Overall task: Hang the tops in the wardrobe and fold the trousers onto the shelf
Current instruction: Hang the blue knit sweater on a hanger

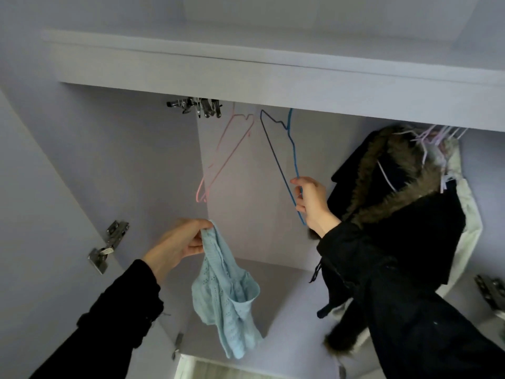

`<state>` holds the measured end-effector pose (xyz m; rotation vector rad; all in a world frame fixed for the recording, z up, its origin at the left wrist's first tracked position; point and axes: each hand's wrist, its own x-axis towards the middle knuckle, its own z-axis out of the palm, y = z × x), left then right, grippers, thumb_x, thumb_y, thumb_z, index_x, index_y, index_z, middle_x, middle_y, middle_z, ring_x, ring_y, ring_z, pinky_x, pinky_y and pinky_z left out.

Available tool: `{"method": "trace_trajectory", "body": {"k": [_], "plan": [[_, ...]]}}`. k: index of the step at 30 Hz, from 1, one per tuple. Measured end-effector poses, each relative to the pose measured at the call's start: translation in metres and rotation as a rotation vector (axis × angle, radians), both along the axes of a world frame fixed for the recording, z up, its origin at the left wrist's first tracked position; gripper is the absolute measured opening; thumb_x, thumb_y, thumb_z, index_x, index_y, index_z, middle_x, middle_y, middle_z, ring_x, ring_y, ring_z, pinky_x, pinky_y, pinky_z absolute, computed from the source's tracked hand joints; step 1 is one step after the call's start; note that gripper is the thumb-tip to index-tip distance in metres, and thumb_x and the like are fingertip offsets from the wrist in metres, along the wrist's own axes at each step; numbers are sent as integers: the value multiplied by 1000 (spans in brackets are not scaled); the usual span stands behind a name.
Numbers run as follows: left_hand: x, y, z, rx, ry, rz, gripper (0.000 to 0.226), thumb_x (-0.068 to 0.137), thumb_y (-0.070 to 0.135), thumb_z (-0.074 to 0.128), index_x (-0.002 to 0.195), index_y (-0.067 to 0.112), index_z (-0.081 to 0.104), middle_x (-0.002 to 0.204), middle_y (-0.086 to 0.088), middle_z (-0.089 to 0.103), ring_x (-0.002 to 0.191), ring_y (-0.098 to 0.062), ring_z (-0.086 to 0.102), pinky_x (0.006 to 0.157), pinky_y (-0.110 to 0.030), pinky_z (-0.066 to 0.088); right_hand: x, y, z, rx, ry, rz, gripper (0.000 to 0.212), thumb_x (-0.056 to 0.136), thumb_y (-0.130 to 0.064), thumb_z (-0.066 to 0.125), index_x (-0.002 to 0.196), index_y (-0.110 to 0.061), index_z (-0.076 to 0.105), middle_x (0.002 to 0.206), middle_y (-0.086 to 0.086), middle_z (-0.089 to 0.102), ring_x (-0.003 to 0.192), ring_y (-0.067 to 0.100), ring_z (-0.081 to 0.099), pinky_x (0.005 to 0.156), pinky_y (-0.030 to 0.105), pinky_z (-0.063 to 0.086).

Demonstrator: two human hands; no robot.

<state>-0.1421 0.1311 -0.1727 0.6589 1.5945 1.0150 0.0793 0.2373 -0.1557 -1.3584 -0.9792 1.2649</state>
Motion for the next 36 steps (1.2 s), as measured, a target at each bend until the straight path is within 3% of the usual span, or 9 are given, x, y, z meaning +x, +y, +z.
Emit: {"method": "trace_trajectory", "body": {"k": [4, 8, 11, 14, 21, 24, 29, 32, 36], "plan": [[6, 2, 7, 23, -24, -10, 16, 89, 8, 52, 74, 9, 59, 50, 2, 63, 44, -9, 61, 44, -17, 50, 17, -23, -37, -28, -50, 0, 35, 91, -20, 59, 63, -18, 39, 52, -4, 29, 30, 2, 22, 32, 17, 18], [10, -2, 4, 6, 27, -50, 17, 91, 11, 51, 75, 10, 58, 59, -2, 63, 50, -13, 60, 53, -22, 50, 37, -54, -81, 85, -79, -111, 50, 86, -28, 67, 57, -20, 27, 49, -4, 23, 43, 10, 23, 47, 27, 22], [12, -3, 3, -11, 49, -80, 16, 91, 11, 52, 77, 9, 58, 68, -5, 63, 60, -16, 58, 59, -25, 48, 47, -59, -84, 163, 35, -143, 39, 89, -23, 64, 62, -17, 36, 44, -8, 32, 43, 10, 33, 52, 25, 32], [12, -3, 3, -20, 57, -98, 15, 92, 13, 52, 79, 9, 58, 73, -6, 62, 64, -17, 58, 62, -25, 47, 55, -55, -83, 176, 43, -201, 27, 93, -32, 56, 73, -17, 47, 46, -10, 32, 45, 7, 31, 55, 23, 30], [8, -3, 5, -37, 117, -183, 11, 92, 17, 58, 89, 8, 63, 79, -4, 66, 69, -15, 61, 65, -24, 49, 64, -64, -110, -139, 56, -154, 30, 99, -32, 44, 90, -7, 56, 53, -10, 45, 37, 1, 37, 38, 11, 28], [3, -4, 8, -17, 146, -226, 18, 92, 17, 58, 100, 2, 64, 87, -9, 67, 75, -18, 61, 69, -26, 48, 69, -67, -113, -223, 255, -131, 32, 96, -43, 47, 74, -20, 47, 48, -10, 42, 41, 4, 29, 49, 20, 22], [11, -8, 22, 16, 179, -442, 18, 90, 11, 59, 101, -1, 66, 99, -13, 68, 87, -19, 63, 82, -27, 48, 54, -65, -106, -249, 720, -101, 28, 78, -44, 59, 59, -29, 44, 40, -6, 25, 38, 10, 29, 68, 28, 34], [18, -7, 32, 68, 141, -469, 18, 88, 7, 58, 103, 0, 67, 103, -15, 69, 94, -22, 63, 91, -32, 47, 32, -65, -99, -253, 760, -27, 46, 70, -43, 61, 38, -23, 36, 38, -5, 24, 37, 11, 30, 70, 31, 38], [19, -8, 49, 169, 82, -447, 16, 89, 3, 53, 93, 6, 69, 88, -7, 70, 80, -14, 65, 77, -22, 50, 12, -59, -97, -303, 759, 25, 38, 90, -36, 55, 53, -27, 53, 40, -7, 26, 41, 9, 29, 72, 30, 40]]}}
